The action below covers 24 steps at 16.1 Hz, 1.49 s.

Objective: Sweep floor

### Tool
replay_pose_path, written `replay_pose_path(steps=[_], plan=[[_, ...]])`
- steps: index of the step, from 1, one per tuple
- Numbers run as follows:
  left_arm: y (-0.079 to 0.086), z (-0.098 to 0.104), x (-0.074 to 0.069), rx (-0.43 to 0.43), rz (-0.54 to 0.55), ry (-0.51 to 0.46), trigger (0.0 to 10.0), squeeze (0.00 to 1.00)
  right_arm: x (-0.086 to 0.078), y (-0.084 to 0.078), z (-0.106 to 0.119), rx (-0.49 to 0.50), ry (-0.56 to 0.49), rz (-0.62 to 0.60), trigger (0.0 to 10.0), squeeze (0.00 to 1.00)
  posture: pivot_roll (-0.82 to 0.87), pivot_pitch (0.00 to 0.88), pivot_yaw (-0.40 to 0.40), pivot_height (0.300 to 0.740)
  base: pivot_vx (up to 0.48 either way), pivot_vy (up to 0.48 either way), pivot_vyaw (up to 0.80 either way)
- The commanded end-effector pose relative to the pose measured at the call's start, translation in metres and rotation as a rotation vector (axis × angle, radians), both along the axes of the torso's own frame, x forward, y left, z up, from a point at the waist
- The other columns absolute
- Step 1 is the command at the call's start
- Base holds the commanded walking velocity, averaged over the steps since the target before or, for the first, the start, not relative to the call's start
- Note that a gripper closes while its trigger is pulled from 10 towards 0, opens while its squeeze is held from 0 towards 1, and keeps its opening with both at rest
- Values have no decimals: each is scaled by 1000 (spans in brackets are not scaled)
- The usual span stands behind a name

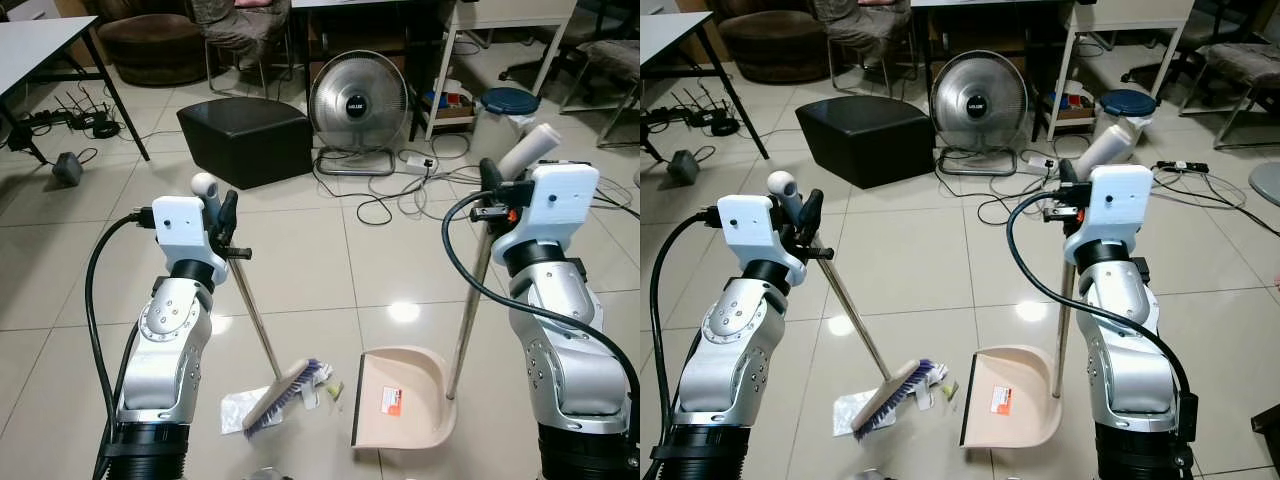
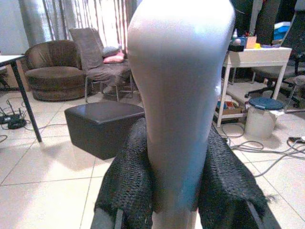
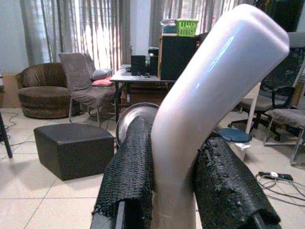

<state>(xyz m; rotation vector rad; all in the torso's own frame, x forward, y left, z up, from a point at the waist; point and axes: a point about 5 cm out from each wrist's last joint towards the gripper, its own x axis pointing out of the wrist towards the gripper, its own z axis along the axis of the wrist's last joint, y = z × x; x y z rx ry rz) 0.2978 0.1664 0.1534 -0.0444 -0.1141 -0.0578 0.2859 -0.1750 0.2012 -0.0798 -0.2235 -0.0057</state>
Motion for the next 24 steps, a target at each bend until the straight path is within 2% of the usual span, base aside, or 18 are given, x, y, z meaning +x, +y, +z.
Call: replay_pose_path(steps=[1, 3, 7, 10, 15, 24], plan=[[1, 5, 0, 2, 16, -20, 10000, 0, -1, 4, 7, 17, -38, 30, 10000, 0, -90, 31, 52, 740, 0, 0, 0], [1, 5, -1, 2, 17, -20, 10000, 0, -3, 7, 10, 63, -55, 81, 10000, 0, -91, 31, 50, 740, 0, 0, 0], [1, 4, -1, 0, 17, -19, 10000, 0, -4, 11, 15, 68, -75, 128, 10000, 0, -91, 32, 46, 740, 0, 0, 0], [1, 4, -1, -1, 19, -16, 10000, 0, -1, 10, 10, -63, -48, 86, 10000, 0, -94, 35, 45, 740, 0, 0, 0], [-1, 8, 4, -3, 19, -30, 10000, 0, 1, 12, 11, -78, -46, 100, 10000, 0, -96, 45, 39, 740, 0, 0, 0], [-1, 8, -1, 27, 20, -34, 10000, 0, 1, 14, 6, -56, -28, 89, 10000, 0, -85, 48, 33, 740, 0, 0, 0]])
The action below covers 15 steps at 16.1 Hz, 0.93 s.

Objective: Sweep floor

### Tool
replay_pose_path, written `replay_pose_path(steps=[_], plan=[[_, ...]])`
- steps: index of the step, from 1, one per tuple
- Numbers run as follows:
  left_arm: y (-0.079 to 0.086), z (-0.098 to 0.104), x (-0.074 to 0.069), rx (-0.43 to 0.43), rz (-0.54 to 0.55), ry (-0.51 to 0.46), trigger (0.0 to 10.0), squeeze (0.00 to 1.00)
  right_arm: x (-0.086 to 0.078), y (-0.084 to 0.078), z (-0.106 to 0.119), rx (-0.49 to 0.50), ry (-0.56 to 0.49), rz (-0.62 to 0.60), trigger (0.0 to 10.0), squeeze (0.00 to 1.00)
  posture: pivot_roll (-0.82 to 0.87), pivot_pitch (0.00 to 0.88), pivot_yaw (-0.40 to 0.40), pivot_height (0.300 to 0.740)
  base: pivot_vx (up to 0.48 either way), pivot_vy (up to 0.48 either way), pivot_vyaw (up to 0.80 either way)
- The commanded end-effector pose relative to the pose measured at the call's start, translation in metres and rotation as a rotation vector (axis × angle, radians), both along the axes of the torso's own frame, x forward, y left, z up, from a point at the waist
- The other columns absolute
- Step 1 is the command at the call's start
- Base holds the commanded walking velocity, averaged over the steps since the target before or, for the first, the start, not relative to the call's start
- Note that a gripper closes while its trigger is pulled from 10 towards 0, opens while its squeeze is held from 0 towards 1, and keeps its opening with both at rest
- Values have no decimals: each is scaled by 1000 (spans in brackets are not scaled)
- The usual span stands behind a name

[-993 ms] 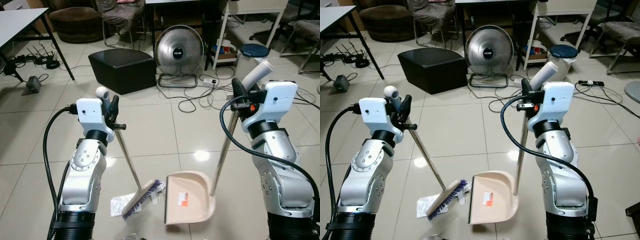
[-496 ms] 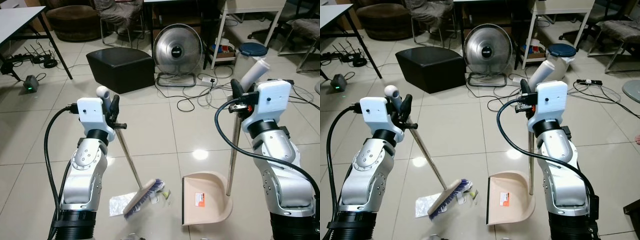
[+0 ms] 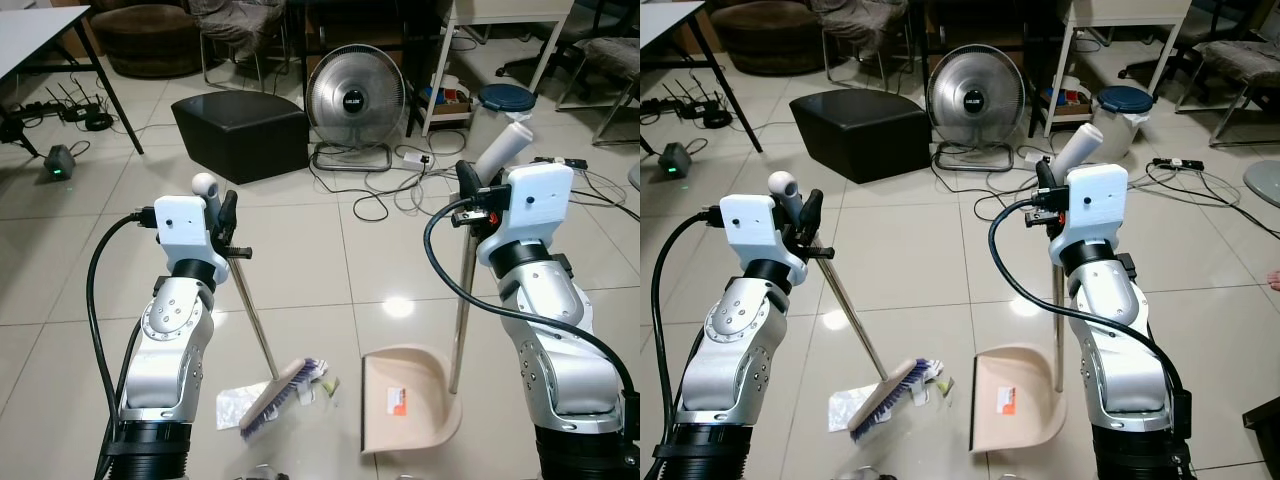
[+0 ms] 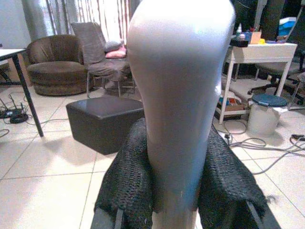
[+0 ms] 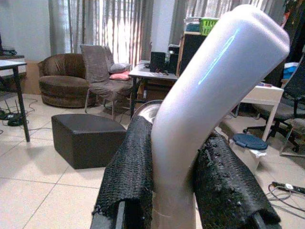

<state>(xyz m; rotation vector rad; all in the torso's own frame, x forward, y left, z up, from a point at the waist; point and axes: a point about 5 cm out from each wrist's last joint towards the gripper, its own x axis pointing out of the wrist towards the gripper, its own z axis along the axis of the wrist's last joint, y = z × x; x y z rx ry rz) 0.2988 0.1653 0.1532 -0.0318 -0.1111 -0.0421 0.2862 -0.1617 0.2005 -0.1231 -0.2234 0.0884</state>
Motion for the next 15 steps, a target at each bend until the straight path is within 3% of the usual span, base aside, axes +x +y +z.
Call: replay_pose_path(steps=[1, 4, 15], plan=[[0, 8, -3, 18, 3, -38, 10000, 0, 2, 1, 6, -2, -31, 2, 10000, 0, -84, 49, 33, 740, 0, 0, 0], [0, 9, -4, 24, 2, -42, 10000, 0, 1, 1, 5, -1, -25, 3, 10000, 0, -80, 49, 30, 740, 0, 0, 0], [0, 9, -6, 39, -7, -43, 10000, 0, 0, 2, 3, -8, -18, 5, 10000, 0, -78, 44, 31, 740, 0, -247, 0]])
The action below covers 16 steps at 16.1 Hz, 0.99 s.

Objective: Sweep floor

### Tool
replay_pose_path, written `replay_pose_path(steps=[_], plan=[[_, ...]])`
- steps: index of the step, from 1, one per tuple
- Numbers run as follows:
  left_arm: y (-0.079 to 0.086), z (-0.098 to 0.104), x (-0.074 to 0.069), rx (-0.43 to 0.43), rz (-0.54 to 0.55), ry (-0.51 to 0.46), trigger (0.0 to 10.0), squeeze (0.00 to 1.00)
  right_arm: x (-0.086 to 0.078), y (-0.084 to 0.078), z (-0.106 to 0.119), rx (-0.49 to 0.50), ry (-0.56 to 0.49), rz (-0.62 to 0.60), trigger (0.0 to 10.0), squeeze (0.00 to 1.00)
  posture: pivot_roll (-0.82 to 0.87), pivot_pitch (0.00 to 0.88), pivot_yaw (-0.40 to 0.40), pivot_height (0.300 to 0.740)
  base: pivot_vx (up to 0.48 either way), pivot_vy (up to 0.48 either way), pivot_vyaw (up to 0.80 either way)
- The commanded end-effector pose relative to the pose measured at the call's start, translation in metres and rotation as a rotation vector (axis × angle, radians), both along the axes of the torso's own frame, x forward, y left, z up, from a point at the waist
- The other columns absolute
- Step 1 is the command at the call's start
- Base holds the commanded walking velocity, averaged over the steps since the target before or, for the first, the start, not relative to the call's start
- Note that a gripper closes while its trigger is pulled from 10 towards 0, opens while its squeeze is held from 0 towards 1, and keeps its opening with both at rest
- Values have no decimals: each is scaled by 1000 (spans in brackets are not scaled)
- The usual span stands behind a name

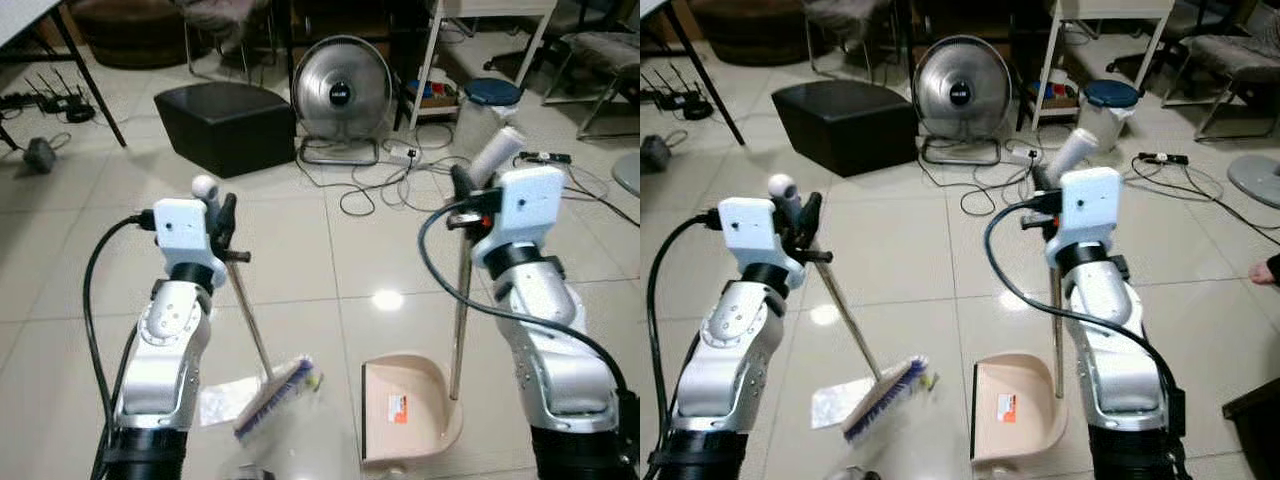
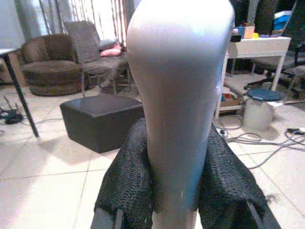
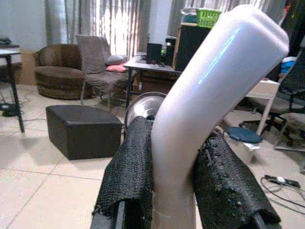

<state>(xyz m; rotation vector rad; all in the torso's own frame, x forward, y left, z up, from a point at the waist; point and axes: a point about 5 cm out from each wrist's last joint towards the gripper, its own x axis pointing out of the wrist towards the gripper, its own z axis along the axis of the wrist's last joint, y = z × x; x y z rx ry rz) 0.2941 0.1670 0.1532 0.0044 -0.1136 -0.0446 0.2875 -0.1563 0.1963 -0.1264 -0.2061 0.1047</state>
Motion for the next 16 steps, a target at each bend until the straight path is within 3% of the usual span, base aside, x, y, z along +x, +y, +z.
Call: replay_pose_path(steps=[1, 6, 8, 9, 12, 16], plan=[[-1, 9, -1, 3, -8, -39, 10000, 0, -1, -3, 7, -3, -35, -10, 10000, 0, -78, 44, 31, 740, 0, -251, 0], [-1, 10, -1, 4, -9, -39, 10000, 0, -1, -3, 6, -9, -34, -9, 10000, 0, -79, 43, 32, 740, 0, -247, 0], [2, 7, 1, -61, 4, -4, 10000, 0, -1, -3, 6, -9, -34, -9, 10000, 0, -78, 42, 33, 740, 0, 0, 0], [2, 7, 1, -90, -3, 4, 10000, 0, -1, -2, 6, -9, -34, -9, 10000, 0, -79, 42, 33, 740, 0, 480, 0], [4, 8, 1, -75, 6, 0, 10000, 0, -1, -2, 6, -8, -32, -10, 10000, 0, -78, 44, 34, 740, 0, 480, 0], [-3, 10, 4, -14, -28, 18, 10000, 0, 0, -9, 1, 106, 6, -67, 10000, 0, -30, 46, 24, 740, 0, 0, 0]])
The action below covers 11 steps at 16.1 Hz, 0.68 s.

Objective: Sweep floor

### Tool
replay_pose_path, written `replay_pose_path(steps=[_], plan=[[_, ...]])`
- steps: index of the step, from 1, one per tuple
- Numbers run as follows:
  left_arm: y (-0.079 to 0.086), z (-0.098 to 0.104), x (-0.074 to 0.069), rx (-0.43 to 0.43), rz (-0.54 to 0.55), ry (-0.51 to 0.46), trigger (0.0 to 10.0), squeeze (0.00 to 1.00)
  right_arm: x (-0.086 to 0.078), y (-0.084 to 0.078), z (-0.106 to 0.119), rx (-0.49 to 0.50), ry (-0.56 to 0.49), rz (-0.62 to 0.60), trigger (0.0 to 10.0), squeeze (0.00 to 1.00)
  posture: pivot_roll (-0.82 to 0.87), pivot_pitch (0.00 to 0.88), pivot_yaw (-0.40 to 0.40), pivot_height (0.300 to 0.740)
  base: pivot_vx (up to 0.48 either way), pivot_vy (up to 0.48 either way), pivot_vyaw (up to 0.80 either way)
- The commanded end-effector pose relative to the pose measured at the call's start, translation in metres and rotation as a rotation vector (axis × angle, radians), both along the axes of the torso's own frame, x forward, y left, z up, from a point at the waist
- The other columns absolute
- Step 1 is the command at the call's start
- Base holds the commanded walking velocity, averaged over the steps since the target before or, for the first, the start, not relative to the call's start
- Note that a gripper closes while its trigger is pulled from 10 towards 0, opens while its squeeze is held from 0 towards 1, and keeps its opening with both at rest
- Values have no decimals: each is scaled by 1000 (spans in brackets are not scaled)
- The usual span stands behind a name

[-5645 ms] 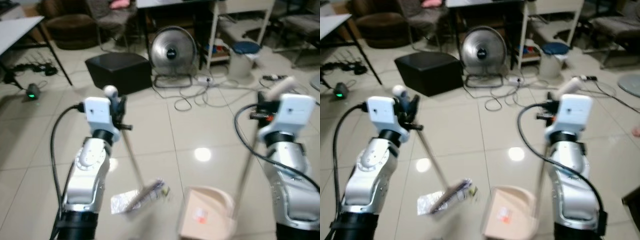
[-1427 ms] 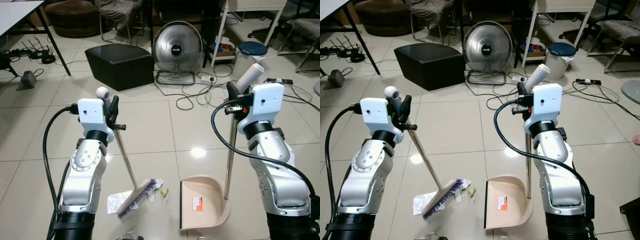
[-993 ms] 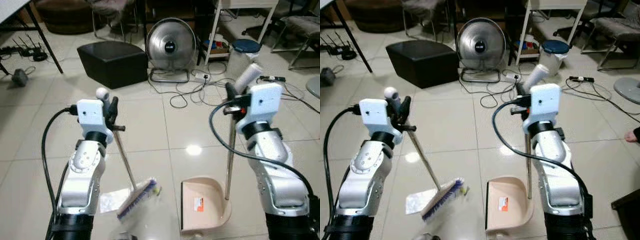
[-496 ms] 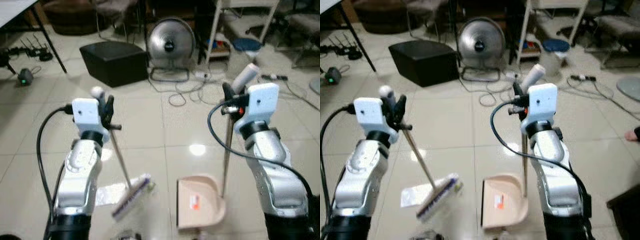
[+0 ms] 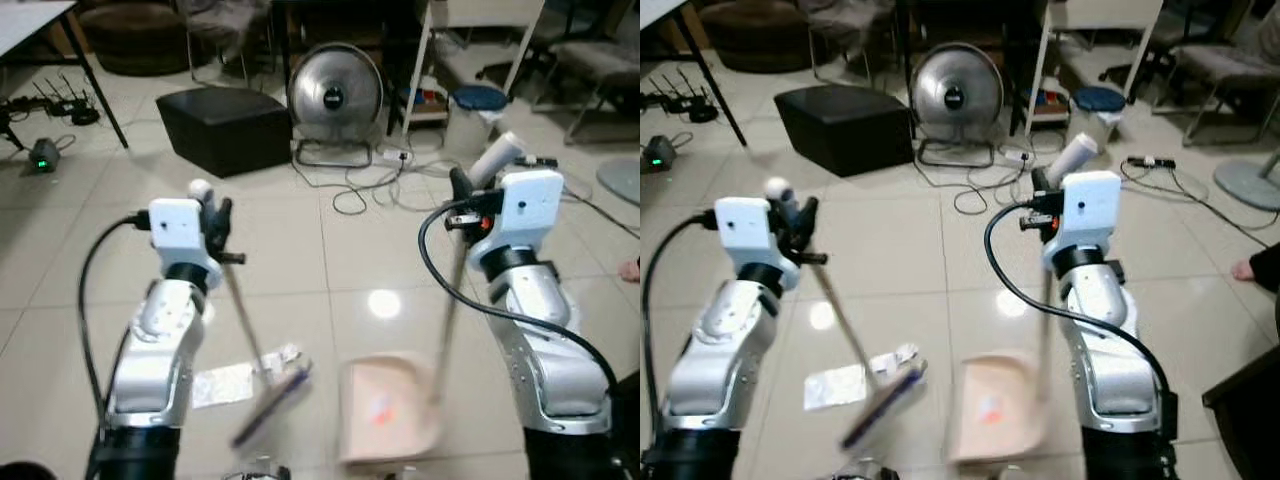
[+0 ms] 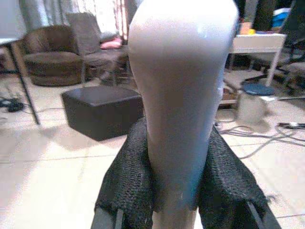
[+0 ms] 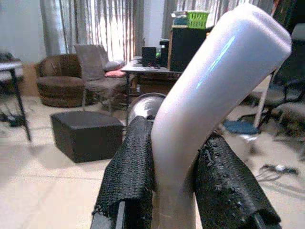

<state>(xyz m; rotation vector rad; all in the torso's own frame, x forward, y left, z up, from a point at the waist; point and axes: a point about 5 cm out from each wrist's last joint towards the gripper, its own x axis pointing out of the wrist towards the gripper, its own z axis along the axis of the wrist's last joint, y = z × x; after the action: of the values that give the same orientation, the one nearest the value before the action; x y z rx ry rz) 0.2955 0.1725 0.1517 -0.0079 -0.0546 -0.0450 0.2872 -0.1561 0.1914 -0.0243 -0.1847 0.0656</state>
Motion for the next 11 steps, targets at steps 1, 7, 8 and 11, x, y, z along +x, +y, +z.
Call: replay_pose_path(steps=[1, 7, 8, 11], plan=[[-9, 12, 3, 11, -34, -40, 10000, 0, 1, -12, 4, 7, -8, -48, 10000, 0, -25, 46, 21, 740, 0, 0, 0], [-16, 17, 2, 21, -53, -76, 10000, 0, 0, -12, -4, -30, 20, -54, 10000, 0, -15, 49, 22, 740, 42, 0, 0], [-18, 18, 3, 29, -61, -80, 10000, 0, 0, -13, -5, -38, 23, -65, 10000, 0, -15, 50, 23, 740, 292, 0, 0], [-23, 21, 8, 24, -73, -87, 10000, 0, -1, -19, -6, -34, 23, -110, 10000, 0, -17, 56, 33, 740, 330, 0, 181]])
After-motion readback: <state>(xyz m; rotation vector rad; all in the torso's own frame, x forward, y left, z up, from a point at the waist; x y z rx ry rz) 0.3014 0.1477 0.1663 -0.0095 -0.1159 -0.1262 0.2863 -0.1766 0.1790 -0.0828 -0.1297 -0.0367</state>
